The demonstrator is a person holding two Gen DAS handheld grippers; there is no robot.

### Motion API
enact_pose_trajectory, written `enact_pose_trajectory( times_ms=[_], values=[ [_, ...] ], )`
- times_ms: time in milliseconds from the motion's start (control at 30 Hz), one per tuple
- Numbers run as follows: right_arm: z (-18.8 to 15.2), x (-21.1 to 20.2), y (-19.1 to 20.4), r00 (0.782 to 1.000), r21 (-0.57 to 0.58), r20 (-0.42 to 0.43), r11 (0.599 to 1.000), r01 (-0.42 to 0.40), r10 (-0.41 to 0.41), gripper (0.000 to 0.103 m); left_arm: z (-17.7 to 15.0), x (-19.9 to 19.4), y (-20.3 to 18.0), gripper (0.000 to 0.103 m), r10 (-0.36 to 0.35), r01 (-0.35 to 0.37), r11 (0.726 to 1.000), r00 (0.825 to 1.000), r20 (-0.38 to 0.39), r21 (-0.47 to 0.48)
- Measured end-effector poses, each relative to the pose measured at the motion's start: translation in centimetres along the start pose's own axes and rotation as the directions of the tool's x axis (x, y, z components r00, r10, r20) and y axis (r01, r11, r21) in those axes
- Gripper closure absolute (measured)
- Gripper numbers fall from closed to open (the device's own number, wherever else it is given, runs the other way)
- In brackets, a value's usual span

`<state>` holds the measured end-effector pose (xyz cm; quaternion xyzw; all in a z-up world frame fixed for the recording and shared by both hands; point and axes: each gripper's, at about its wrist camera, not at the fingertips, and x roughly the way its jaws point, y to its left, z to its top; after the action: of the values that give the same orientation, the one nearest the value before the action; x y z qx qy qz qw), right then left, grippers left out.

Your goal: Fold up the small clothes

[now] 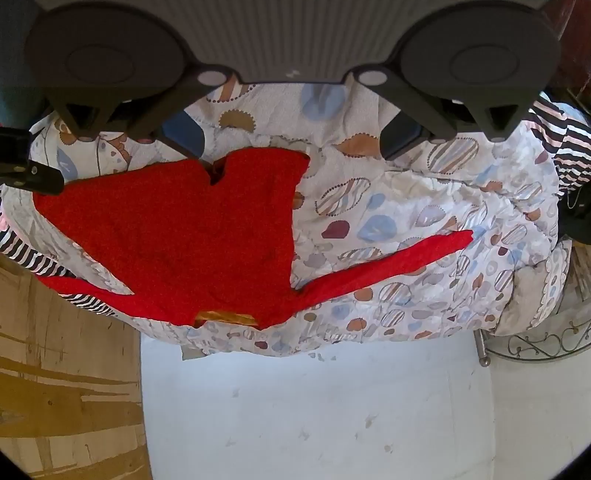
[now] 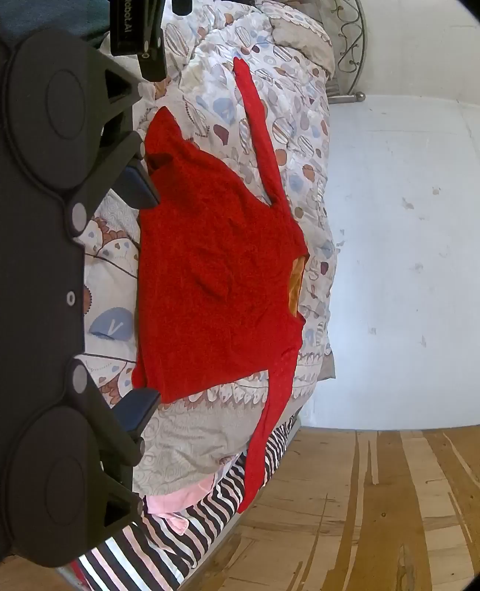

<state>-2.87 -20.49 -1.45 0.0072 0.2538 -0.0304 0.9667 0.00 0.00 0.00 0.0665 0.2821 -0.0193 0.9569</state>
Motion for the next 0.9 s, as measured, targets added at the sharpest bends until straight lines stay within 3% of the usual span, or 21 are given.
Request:
enact_pose_trajectory(
  times_ms=[900],
  values=[
    [-0.07, 0.12, 0.05, 1.0, -0.001, -0.003, 1.0, 0.003, -0.003, 0.0, -0.43, 0.02, -0.02, 0.0, 0.023, -0.023, 1.0, 1.0, 0.001, 0.019]
  ],
)
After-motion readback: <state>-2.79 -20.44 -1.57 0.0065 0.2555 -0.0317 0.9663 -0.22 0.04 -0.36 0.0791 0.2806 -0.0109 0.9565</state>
